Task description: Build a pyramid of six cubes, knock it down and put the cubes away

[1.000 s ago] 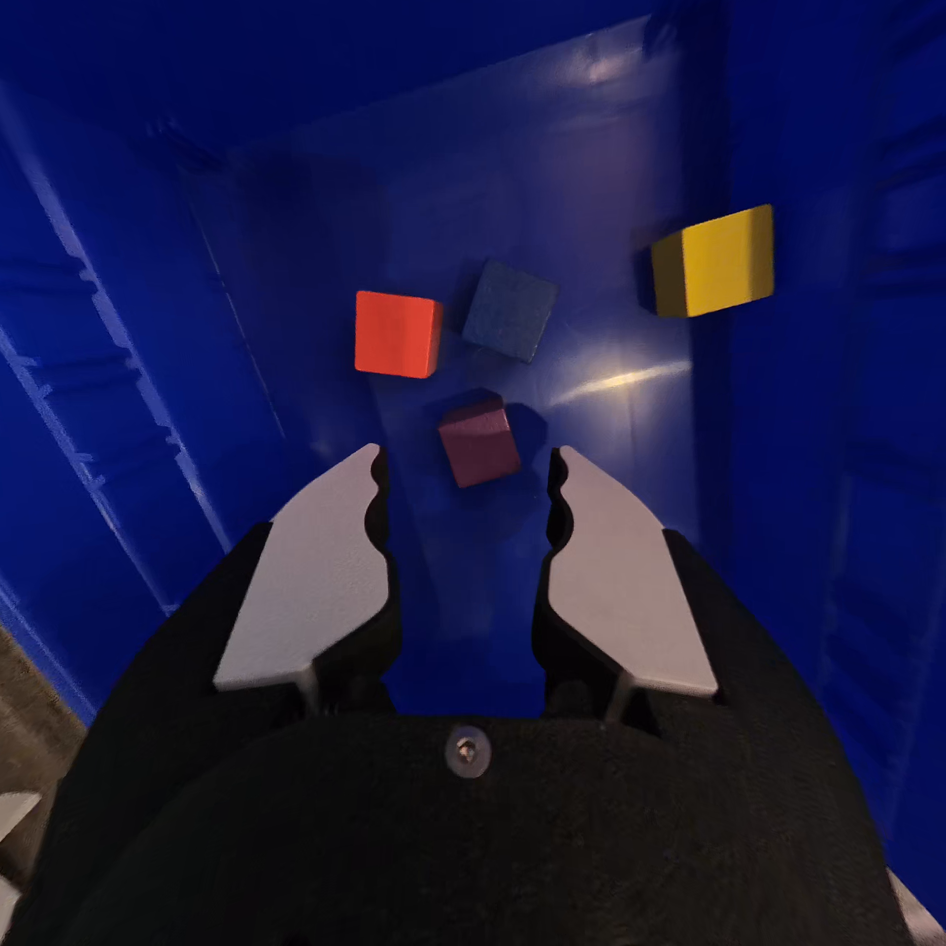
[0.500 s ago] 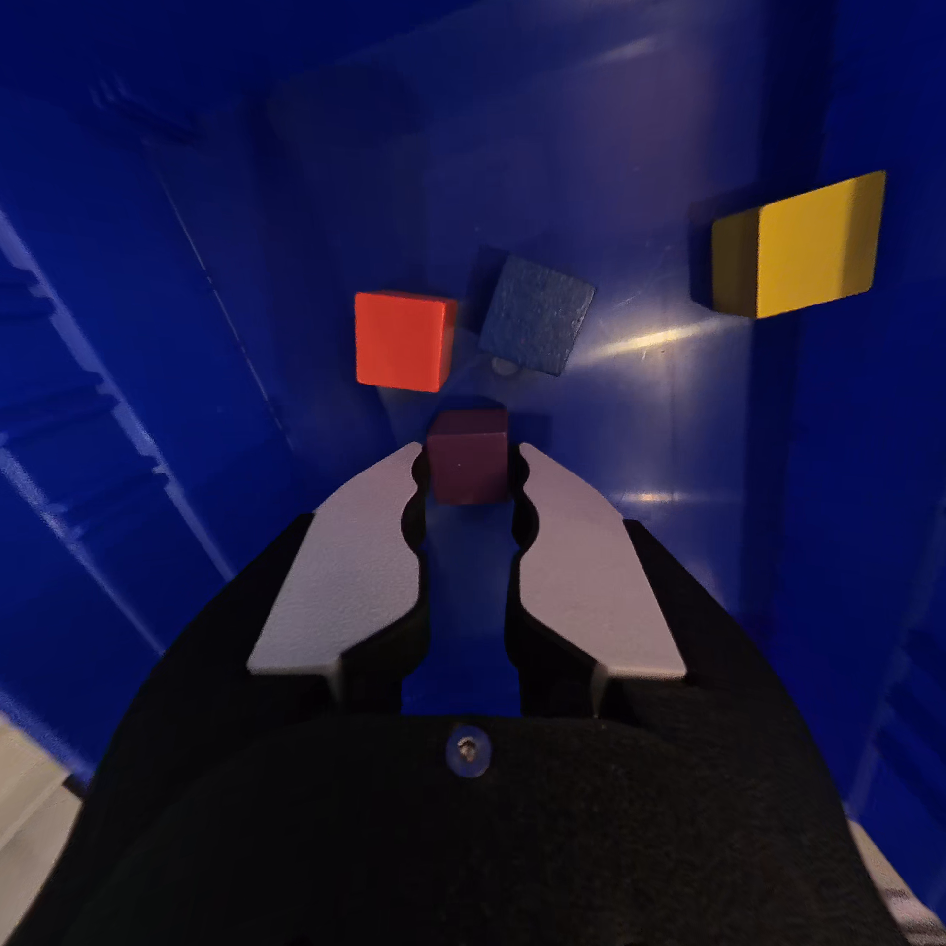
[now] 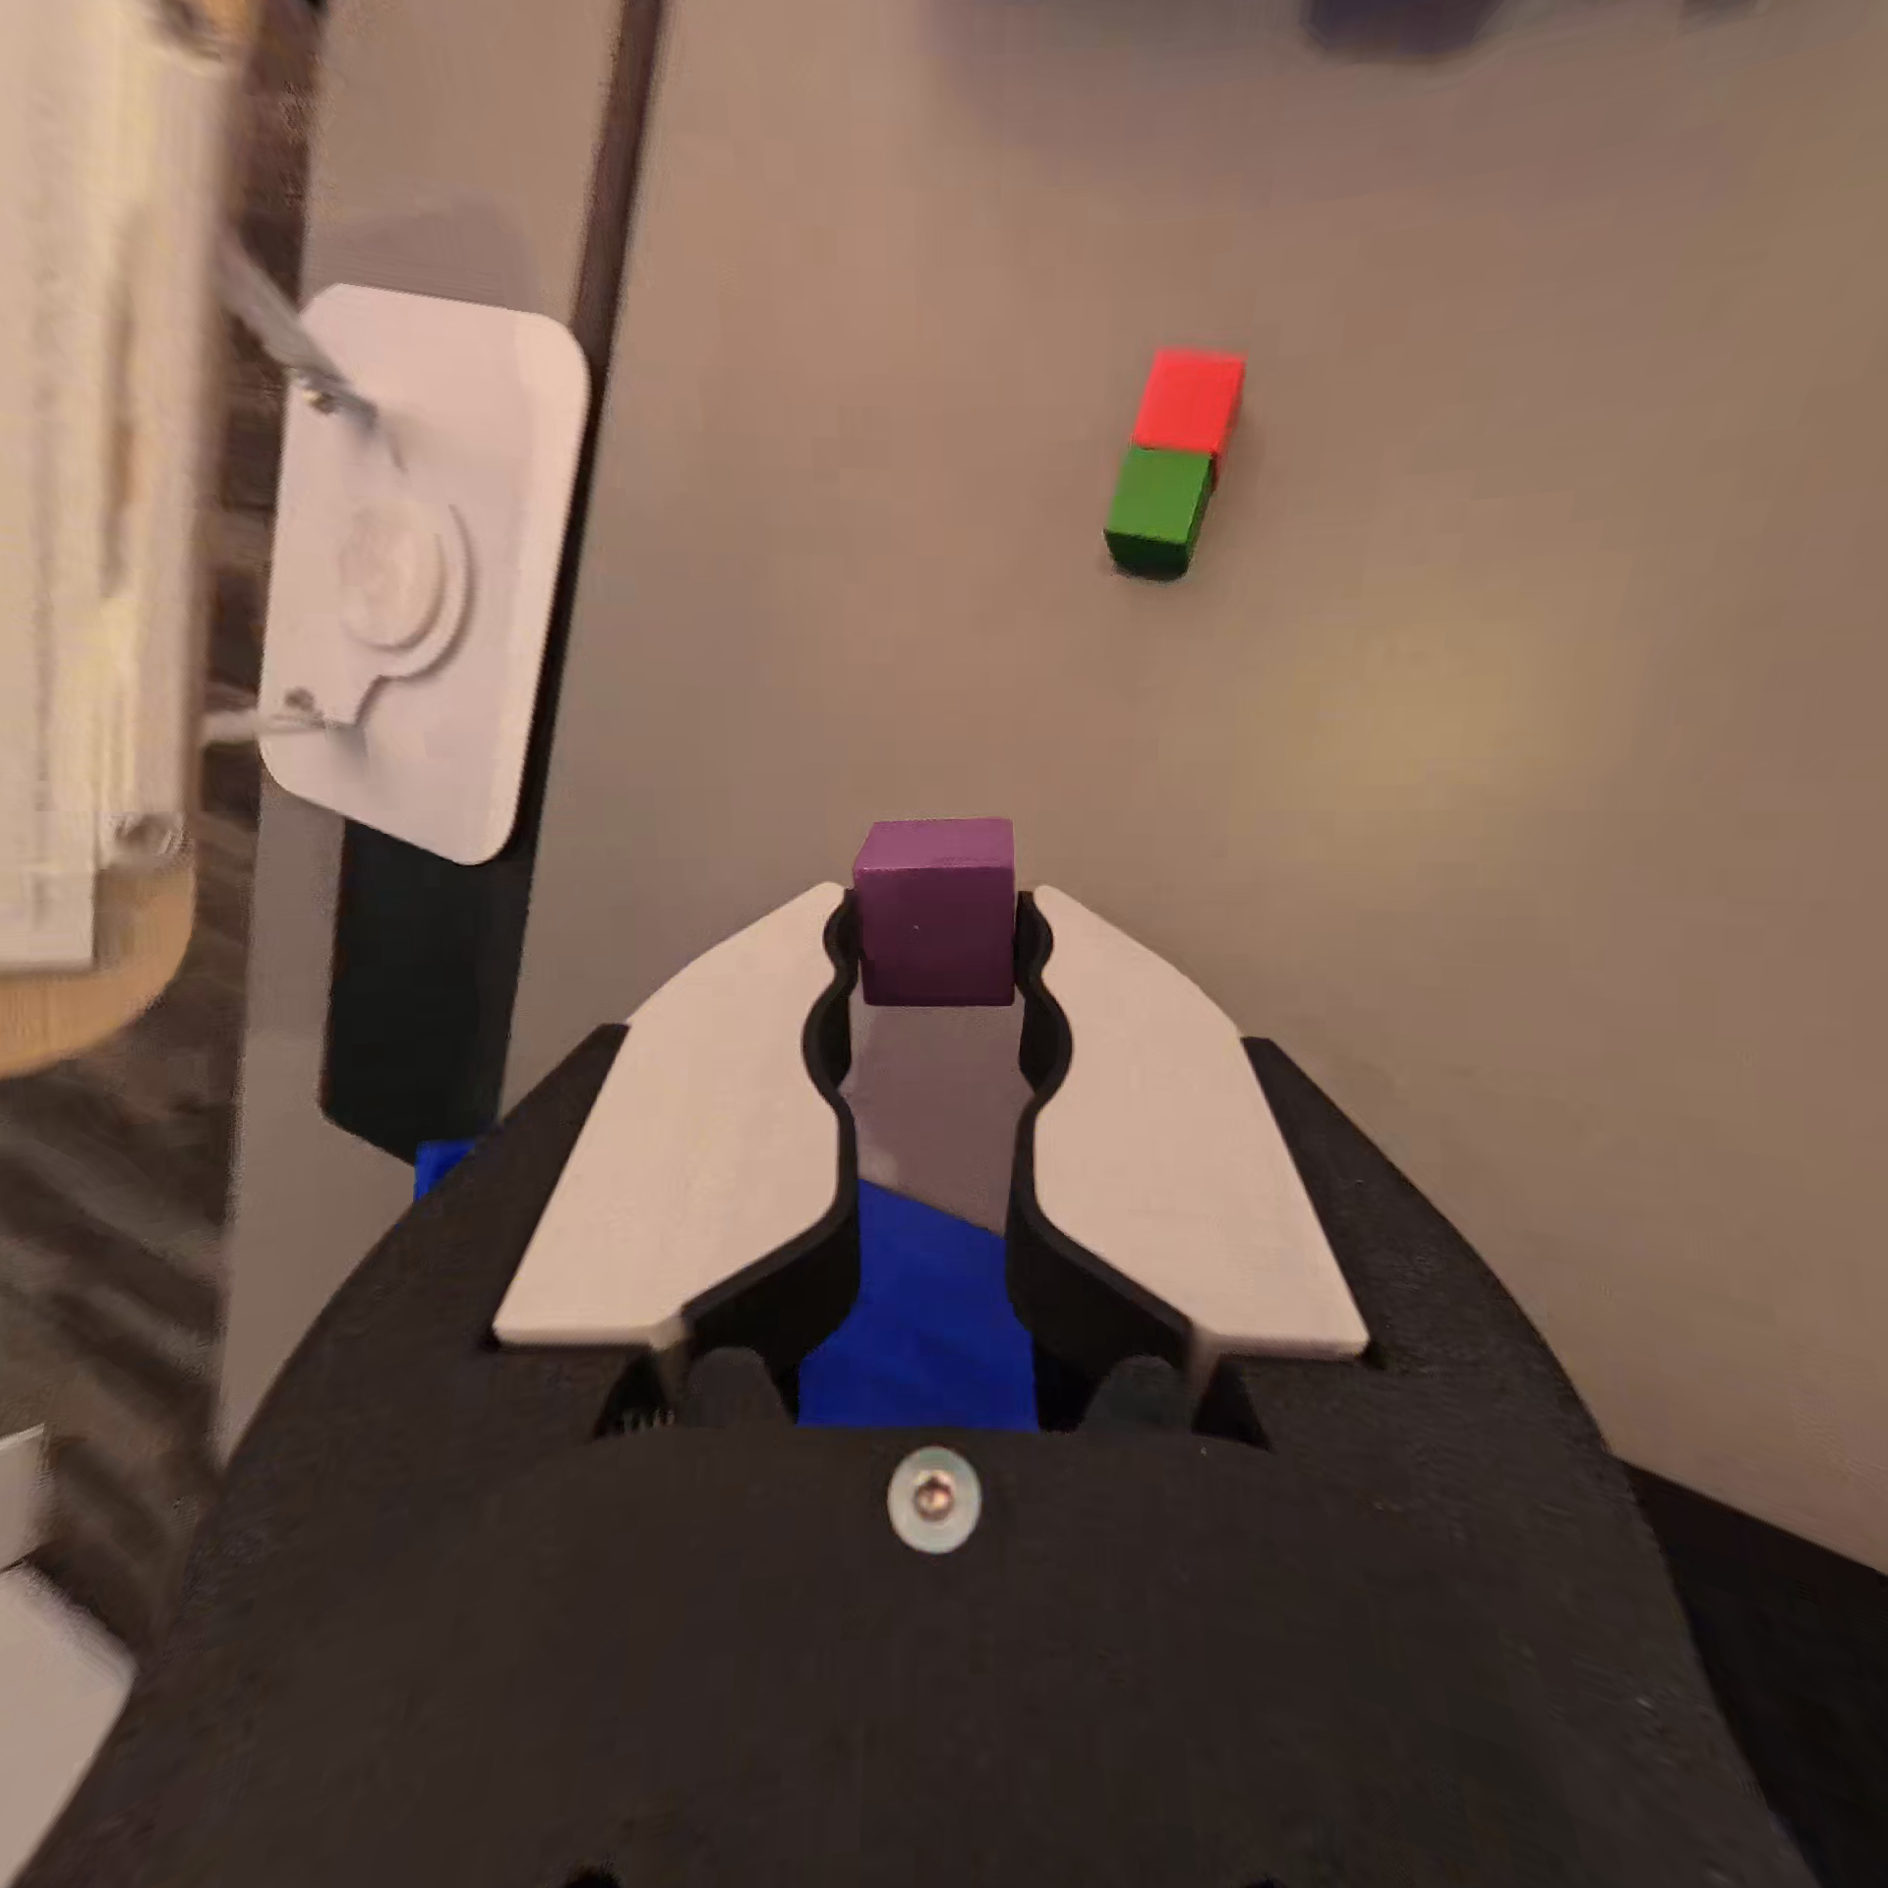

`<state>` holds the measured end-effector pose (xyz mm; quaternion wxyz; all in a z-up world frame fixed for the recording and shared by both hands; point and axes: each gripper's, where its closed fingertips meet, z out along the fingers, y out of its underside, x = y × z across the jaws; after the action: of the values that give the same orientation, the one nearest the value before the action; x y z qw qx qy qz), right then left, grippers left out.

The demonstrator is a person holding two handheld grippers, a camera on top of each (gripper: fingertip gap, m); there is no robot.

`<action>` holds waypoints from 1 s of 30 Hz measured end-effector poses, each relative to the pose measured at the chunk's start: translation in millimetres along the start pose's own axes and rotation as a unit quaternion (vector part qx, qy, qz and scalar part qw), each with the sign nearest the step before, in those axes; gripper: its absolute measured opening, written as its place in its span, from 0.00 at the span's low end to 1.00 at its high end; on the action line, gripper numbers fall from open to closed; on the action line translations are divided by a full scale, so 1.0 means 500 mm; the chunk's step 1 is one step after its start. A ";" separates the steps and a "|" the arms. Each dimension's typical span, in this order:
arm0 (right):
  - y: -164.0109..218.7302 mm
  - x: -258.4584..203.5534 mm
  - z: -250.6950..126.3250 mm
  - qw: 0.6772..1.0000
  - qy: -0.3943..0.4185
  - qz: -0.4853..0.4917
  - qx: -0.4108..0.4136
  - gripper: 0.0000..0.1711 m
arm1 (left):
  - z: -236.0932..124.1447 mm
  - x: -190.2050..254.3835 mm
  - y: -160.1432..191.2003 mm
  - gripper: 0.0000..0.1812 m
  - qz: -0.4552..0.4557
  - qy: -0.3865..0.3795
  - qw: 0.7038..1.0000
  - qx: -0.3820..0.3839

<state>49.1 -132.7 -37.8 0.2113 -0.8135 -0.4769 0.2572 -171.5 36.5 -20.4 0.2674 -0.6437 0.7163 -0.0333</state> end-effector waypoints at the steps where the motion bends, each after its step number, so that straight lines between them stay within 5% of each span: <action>1: -0.001 -0.002 0.001 1.000 -0.001 -0.001 0.000 0.15 | 0.042 0.010 0.000 0.16 0.026 -0.004 0.999 -0.030; 8: -0.009 -0.016 -0.001 1.000 -0.003 -0.018 0.004 0.15 | 0.226 0.084 0.003 0.16 0.050 0.126 0.987 -0.082; 12: -0.016 -0.022 -0.001 1.000 -0.001 -0.029 0.001 0.15 | 0.246 0.113 -0.022 0.16 0.051 0.176 0.981 -0.057; 30: -0.022 -0.034 -0.011 0.999 -0.002 -0.046 0.011 0.15 | 0.291 0.128 -0.047 0.16 0.090 0.180 0.976 -0.083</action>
<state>38.1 -143.4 -23.6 0.2310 -0.7879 -0.5111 0.2542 -90.3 15.4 -157.5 0.0816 -0.5800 0.8079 -0.0648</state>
